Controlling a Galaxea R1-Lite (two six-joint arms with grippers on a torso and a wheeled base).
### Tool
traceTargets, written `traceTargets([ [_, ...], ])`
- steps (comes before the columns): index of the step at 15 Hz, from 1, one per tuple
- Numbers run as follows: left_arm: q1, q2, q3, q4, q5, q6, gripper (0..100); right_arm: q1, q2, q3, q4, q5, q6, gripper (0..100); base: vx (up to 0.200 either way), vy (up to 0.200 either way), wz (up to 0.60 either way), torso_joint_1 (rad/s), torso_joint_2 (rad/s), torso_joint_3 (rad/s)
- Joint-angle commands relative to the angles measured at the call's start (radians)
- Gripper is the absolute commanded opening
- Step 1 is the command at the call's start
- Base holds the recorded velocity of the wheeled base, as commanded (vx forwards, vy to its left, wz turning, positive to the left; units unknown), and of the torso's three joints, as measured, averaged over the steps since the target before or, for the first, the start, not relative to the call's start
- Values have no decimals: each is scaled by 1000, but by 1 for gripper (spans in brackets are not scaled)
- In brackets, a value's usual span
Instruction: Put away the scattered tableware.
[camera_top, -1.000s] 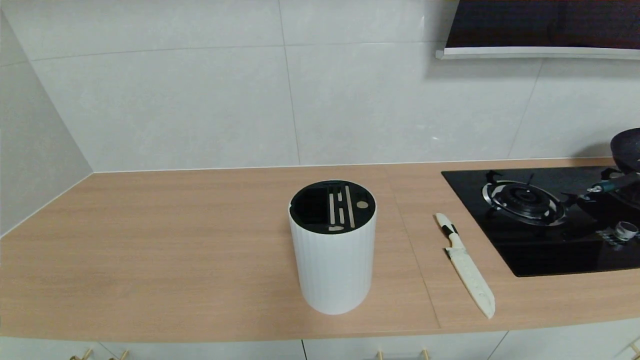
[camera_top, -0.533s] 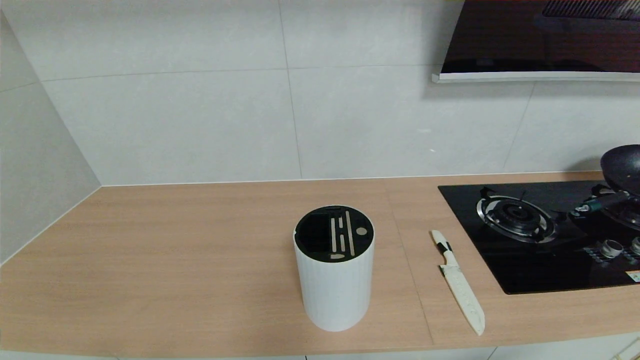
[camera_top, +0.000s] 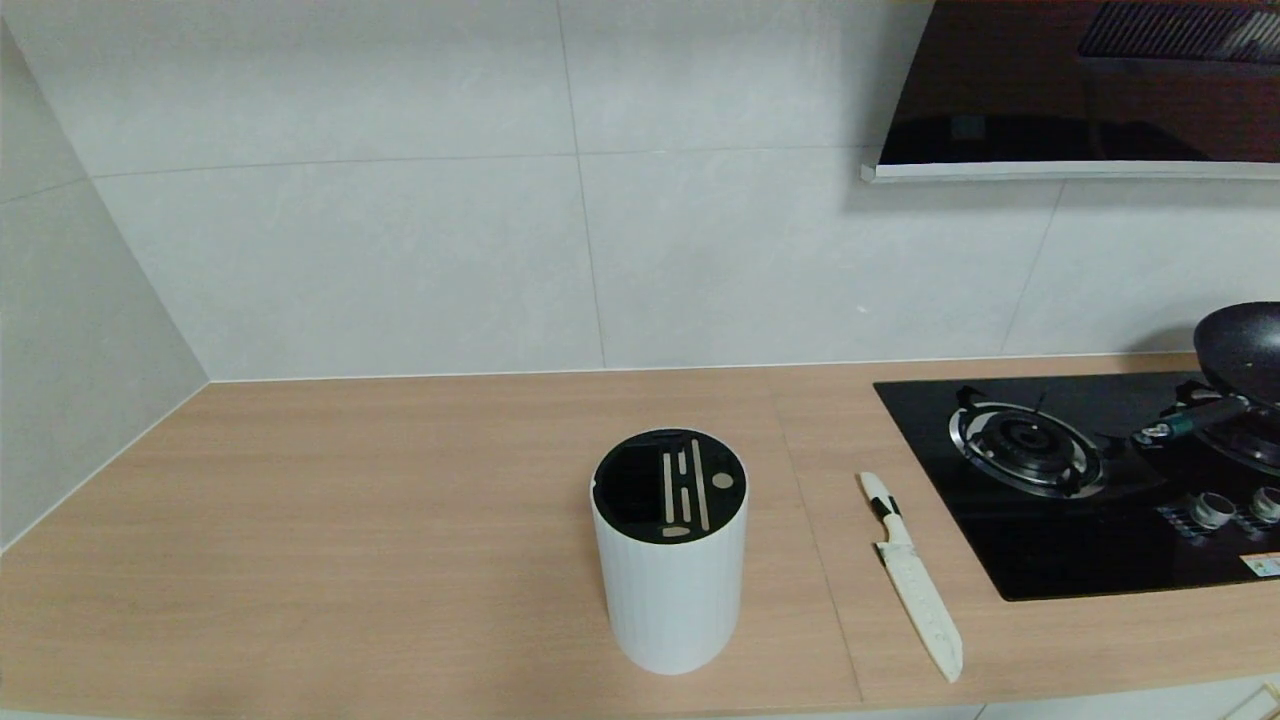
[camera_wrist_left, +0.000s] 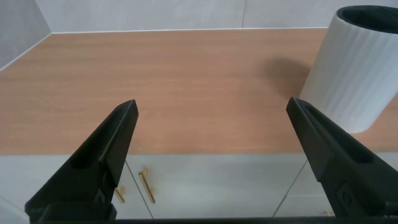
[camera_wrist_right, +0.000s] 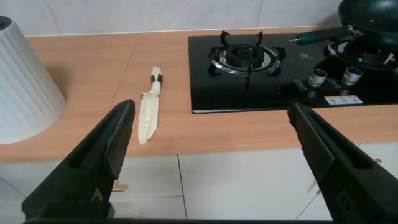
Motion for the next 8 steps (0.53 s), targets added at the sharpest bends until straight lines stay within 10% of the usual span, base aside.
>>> traceTargets([
  [1, -1, 0, 0, 0, 0, 0, 100, 0, 2, 0, 0, 0, -2, 100, 0, 0, 0, 0, 0, 0],
  [8, 1, 0, 0, 0, 0, 0, 100, 0, 0, 0, -2, 0, -10, 100, 0, 0, 0, 0, 0, 0],
])
